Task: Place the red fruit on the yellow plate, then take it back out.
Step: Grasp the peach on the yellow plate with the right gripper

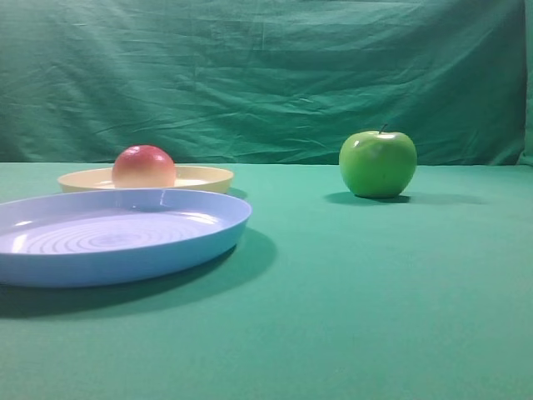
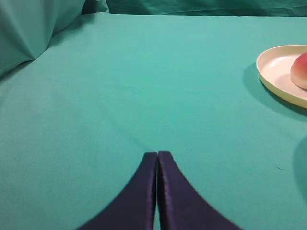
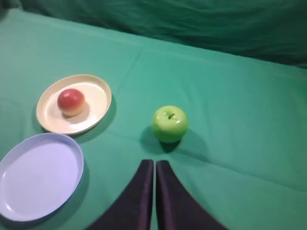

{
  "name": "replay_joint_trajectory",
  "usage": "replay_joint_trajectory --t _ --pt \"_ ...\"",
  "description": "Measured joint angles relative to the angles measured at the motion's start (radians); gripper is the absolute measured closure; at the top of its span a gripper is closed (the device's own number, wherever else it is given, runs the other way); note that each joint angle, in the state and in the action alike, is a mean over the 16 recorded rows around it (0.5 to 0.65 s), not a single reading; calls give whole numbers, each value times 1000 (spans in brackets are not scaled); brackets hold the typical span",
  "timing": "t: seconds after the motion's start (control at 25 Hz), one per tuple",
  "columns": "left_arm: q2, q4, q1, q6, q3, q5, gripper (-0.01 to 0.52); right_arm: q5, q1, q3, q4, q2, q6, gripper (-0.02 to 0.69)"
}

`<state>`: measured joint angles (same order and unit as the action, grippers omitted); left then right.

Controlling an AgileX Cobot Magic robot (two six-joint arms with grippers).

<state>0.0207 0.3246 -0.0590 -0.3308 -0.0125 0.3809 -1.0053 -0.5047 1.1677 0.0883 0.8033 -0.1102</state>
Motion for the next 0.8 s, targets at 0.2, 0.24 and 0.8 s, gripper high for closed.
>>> replay_joint_trajectory --t 0.2,0.24,0.8 --pt "0 0 0 -1 0 0 514 153 140 -198 -16 -162 -3 665" --pt "0 0 0 -1 0 0 514 182 168 -239 -20 -194 -3 665" --pt "0 0 0 -1 0 0 514 500 414 -827 -31 -621 -5 665"
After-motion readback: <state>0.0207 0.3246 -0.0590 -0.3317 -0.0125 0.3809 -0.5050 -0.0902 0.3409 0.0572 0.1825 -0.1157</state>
